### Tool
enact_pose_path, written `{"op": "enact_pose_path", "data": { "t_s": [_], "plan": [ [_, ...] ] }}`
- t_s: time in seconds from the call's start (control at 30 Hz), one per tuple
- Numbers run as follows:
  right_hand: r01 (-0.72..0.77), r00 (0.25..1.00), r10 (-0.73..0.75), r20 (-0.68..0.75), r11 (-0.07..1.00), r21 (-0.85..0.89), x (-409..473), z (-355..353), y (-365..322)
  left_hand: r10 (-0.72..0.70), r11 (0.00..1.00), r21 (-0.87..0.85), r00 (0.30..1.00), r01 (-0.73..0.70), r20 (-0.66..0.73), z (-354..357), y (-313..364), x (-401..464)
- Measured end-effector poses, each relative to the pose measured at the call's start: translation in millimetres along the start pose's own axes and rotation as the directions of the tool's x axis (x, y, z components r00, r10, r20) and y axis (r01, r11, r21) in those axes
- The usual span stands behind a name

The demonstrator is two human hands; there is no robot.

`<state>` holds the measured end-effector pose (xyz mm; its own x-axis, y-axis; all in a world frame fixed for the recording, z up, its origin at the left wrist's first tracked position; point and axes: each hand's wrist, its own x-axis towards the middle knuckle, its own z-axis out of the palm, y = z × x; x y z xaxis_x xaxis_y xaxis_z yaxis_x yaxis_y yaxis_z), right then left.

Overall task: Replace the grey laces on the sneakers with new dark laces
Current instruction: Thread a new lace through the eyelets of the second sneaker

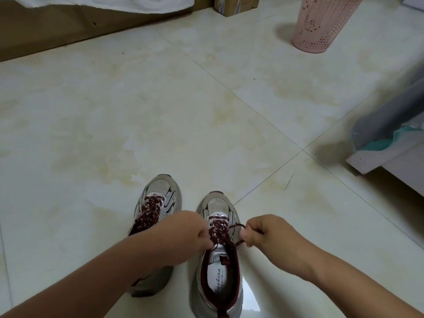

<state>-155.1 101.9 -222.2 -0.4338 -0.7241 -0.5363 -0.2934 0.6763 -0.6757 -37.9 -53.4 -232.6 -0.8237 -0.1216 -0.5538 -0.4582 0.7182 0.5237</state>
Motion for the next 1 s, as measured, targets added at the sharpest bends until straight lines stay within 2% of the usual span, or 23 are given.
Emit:
{"op": "enact_pose_path", "data": {
  "t_s": [0.07,0.13,0.2,0.27,0.43,0.53,0.63,0.7,0.77,0.83,0.9,1.0],
  "plan": [
    [0.027,1.0,-0.025,-0.015,0.985,0.171,-3,0,-7,0.056,0.996,-0.067,0.998,-0.058,-0.034,-4,6,-4],
    [0.051,0.999,-0.042,-0.035,0.946,0.319,-4,0,-12,0.119,0.968,-0.208,0.987,-0.138,-0.104,-9,12,-9],
    [0.069,0.996,-0.047,-0.071,0.929,0.363,-5,0,-15,0.15,0.941,-0.274,0.969,-0.201,-0.198,-9,16,-12],
    [0.073,0.994,-0.042,-0.096,0.935,0.347,-6,1,-16,0.125,0.94,-0.269,0.946,-0.209,-0.298,-2,16,-10],
    [0.065,0.995,-0.04,-0.093,0.958,0.28,-7,15,-9,0.072,0.955,-0.238,0.916,-0.177,-0.394,29,27,-3],
    [0.08,0.994,-0.058,-0.089,0.96,0.268,-9,19,-4,0.05,0.993,-0.073,0.899,-0.091,-0.435,39,33,8],
    [0.072,0.996,-0.048,-0.072,0.921,0.384,-14,20,-4,0.06,0.997,0.063,0.924,-0.039,-0.378,43,37,15],
    [0.023,0.989,0.046,-0.137,0.886,0.464,-15,23,2,0.086,0.993,0.104,0.934,-0.053,-0.348,46,41,16],
    [-0.056,0.956,0.161,-0.246,0.921,0.386,-14,32,11,0.111,0.983,0.174,0.931,-0.052,-0.348,48,43,14],
    [-0.206,0.95,0.229,-0.21,0.97,0.128,-12,49,19,0.103,0.971,0.237,0.926,-0.015,-0.364,44,45,14],
    [-0.287,0.952,0.272,-0.14,0.953,-0.097,-8,67,26,0.078,0.955,0.296,0.935,0.03,-0.346,39,49,12],
    [-0.387,0.919,0.352,-0.175,0.889,-0.244,-2,81,28,0.014,0.961,0.27,0.956,0.069,-0.292,35,59,6]
  ]
}}
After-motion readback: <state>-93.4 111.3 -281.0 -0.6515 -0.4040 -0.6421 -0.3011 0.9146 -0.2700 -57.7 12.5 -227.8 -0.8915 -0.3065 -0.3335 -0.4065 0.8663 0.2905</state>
